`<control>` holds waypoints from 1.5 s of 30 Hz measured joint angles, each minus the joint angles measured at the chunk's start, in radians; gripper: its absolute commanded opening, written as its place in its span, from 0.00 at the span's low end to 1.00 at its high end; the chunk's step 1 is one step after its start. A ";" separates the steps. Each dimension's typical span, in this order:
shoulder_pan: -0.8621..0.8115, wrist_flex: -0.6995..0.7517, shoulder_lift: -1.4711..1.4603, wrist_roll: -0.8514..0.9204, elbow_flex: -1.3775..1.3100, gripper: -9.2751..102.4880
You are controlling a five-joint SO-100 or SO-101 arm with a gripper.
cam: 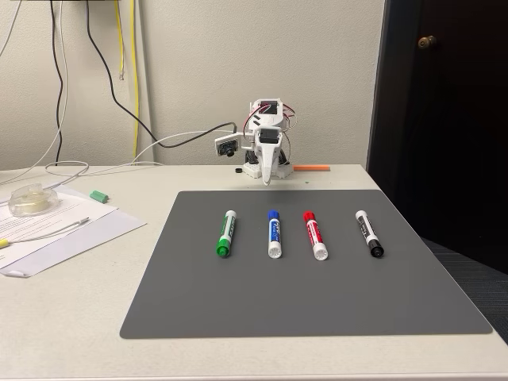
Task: Pick up the red marker.
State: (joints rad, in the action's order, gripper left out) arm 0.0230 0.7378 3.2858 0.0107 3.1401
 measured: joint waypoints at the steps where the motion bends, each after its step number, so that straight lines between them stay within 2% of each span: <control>1: 0.000 0.000 0.000 0.000 0.000 0.08; 34: 0.000 0.000 0.000 0.020 0.000 0.08; 41: -0.043 -0.109 -0.012 0.183 -0.101 0.08; 43: -0.023 -0.230 -0.083 0.377 -0.106 0.08; 45: -0.006 -0.302 -0.186 0.486 -0.160 0.08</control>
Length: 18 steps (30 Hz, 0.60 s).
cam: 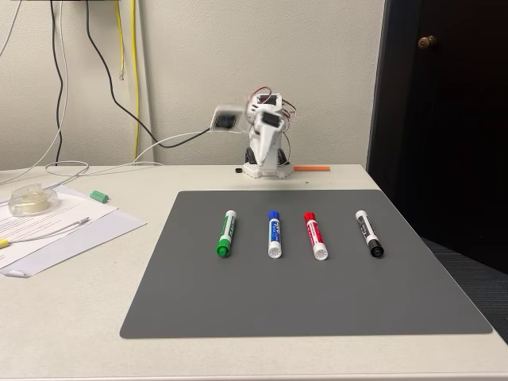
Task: Pick up the red marker.
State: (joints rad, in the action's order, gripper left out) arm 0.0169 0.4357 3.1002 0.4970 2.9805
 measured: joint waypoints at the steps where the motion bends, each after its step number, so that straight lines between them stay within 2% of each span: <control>1: -0.002 -0.021 -0.054 0.035 -0.028 0.08; 5: 0.008 -0.017 -0.393 0.183 -0.299 0.08; 10: -0.003 0.084 -0.718 0.336 -0.638 0.08; 18: -0.018 0.130 -1.042 0.479 -0.933 0.08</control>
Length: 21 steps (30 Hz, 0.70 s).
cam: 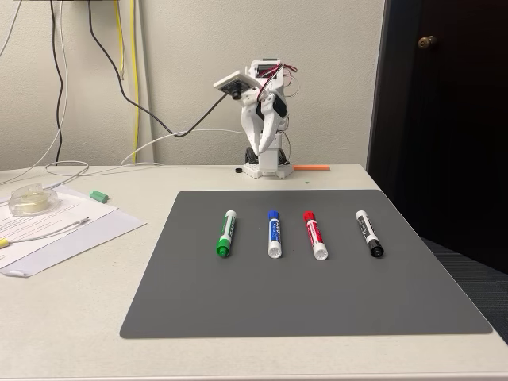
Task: Pick up the red marker.
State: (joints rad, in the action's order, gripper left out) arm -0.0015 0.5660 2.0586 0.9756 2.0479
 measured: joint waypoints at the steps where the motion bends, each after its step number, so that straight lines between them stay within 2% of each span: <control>1: -0.008 0.008 -0.026 0.009 -0.025 0.08; 8: -0.023 0.025 -0.097 0.037 -0.101 0.08; 16: 0.037 0.029 -0.158 0.155 -0.109 0.09; 21: 0.089 0.156 -0.347 0.176 -0.278 0.08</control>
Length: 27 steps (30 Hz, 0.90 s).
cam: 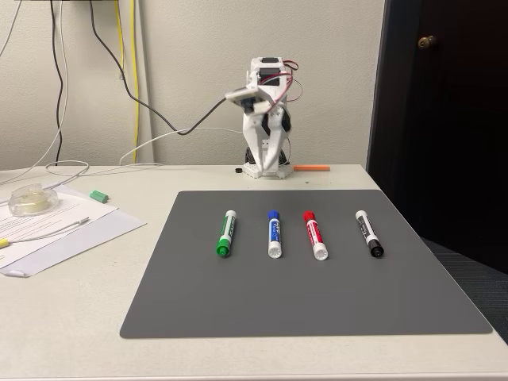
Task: Pick up the red marker.
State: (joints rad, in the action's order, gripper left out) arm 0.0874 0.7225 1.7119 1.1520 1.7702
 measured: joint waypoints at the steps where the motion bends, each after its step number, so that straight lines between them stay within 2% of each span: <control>1: 0.011 0.034 -0.040 0.009 -0.041 0.08; 4: 0.041 0.078 -0.097 0.026 -0.089 0.08; 10: 0.083 0.078 -0.216 0.026 -0.149 0.09; 14: 0.098 0.179 -0.304 0.026 -0.282 0.17; 16: 0.114 0.213 -0.347 0.026 -0.325 0.18; 27: 0.144 0.221 -0.465 0.097 -0.408 0.29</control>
State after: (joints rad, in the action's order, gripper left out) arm 0.2316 0.9434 1.2471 1.2487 1.3622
